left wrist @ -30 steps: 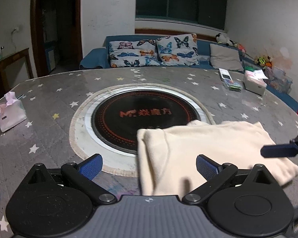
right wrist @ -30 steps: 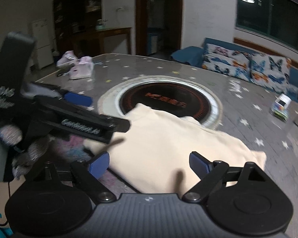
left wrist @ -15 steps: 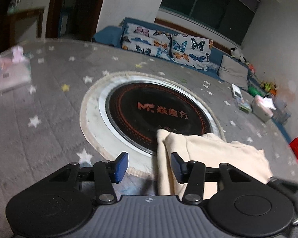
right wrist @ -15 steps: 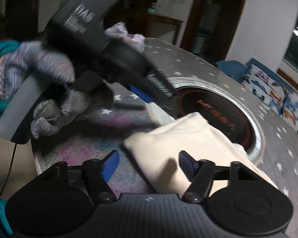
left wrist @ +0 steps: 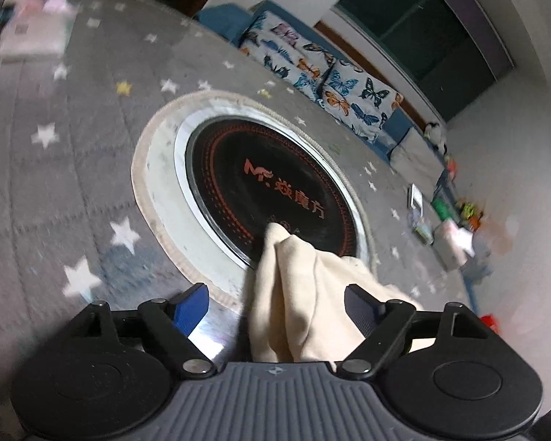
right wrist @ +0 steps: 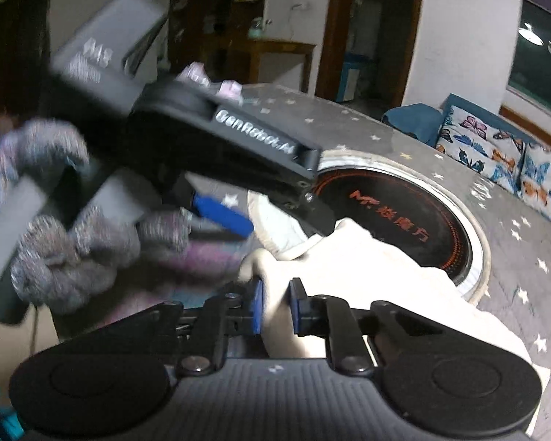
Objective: Fold clothes
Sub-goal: 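Grasp the sweatshirt edge with the left gripper while the right gripper grasps beside it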
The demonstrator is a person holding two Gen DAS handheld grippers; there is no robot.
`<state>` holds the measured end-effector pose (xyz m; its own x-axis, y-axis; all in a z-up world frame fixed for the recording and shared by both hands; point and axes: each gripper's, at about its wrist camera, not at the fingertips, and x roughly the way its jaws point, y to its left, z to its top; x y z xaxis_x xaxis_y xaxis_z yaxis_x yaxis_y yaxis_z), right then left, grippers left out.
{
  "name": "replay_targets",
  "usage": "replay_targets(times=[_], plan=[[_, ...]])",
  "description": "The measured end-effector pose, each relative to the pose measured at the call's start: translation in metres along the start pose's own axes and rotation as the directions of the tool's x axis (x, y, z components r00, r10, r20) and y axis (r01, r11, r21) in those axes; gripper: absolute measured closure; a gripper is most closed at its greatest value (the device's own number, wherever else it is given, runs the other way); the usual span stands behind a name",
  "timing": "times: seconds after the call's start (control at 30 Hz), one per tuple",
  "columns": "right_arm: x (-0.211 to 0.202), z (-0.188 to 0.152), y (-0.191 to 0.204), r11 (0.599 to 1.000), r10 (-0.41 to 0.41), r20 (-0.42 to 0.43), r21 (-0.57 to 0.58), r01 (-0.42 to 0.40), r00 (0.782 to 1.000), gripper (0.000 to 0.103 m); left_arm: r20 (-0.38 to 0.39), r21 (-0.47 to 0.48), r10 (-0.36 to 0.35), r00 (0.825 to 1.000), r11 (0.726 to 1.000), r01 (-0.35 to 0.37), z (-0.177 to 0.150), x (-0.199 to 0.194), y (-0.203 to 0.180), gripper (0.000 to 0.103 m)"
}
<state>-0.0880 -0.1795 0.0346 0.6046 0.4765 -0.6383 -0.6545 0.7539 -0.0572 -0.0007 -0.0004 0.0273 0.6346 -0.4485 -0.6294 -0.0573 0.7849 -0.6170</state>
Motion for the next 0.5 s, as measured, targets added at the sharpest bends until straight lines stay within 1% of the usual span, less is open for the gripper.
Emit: replay_targets(times=[0.1,0.2,0.27,0.3,0.33,0.37,0.4,0.43,0.47,0.5], plan=[[-0.010,0.000,-0.007,0.999,0.016,0.025,0.030,-0.016,1.000,0.091,-0.027,-0.066,-0.030,0.999,0.997,0.028,-0.001,0.007,0.001,0.021],[-0.019,-0.001,-0.012,0.998,0.030,0.044,0.045,-0.032,0.999,0.093,-0.031,-0.108,-0.057,0.998,0.993,0.053,-0.002,0.013,0.000,0.022],[-0.023,-0.001,-0.014,0.998,0.036,0.055,0.054,-0.039,0.998,0.093,-0.047,-0.149,-0.095,0.994,0.985,0.087,-0.002,0.019,0.001,0.028],[-0.024,-0.002,-0.014,0.998,0.039,0.058,0.055,-0.043,0.998,0.093,-0.056,-0.164,-0.111,0.992,0.981,0.100,-0.003,0.022,0.001,0.034],[-0.025,-0.003,-0.014,0.997,0.044,0.060,0.057,-0.047,0.997,0.093,-0.065,-0.179,-0.123,0.990,0.978,0.110,-0.003,0.025,0.002,0.044],[-0.025,-0.003,-0.014,0.997,0.049,0.061,0.059,-0.053,0.997,0.093,-0.075,-0.196,-0.132,0.988,0.974,0.115,-0.004,0.028,0.003,0.049],[-0.025,-0.004,-0.014,0.997,0.055,0.062,0.057,-0.058,0.997,0.093,-0.085,-0.213,-0.141,0.986,0.970,0.120,-0.006,0.032,0.005,0.062],[-0.025,-0.004,-0.014,0.997,0.058,0.061,0.055,-0.062,0.996,0.093,-0.095,-0.230,-0.148,0.984,0.966,0.123,-0.007,0.035,0.007,0.078],[-0.026,-0.005,-0.014,0.996,0.064,0.060,0.056,-0.067,0.996,0.093,-0.099,-0.238,-0.149,0.984,0.964,0.122,-0.007,0.037,0.009,0.081],[-0.026,-0.006,-0.014,0.996,0.070,0.058,0.057,-0.073,0.996,0.093,-0.096,-0.235,-0.147,0.984,0.964,0.121,-0.008,0.037,0.009,0.082]])
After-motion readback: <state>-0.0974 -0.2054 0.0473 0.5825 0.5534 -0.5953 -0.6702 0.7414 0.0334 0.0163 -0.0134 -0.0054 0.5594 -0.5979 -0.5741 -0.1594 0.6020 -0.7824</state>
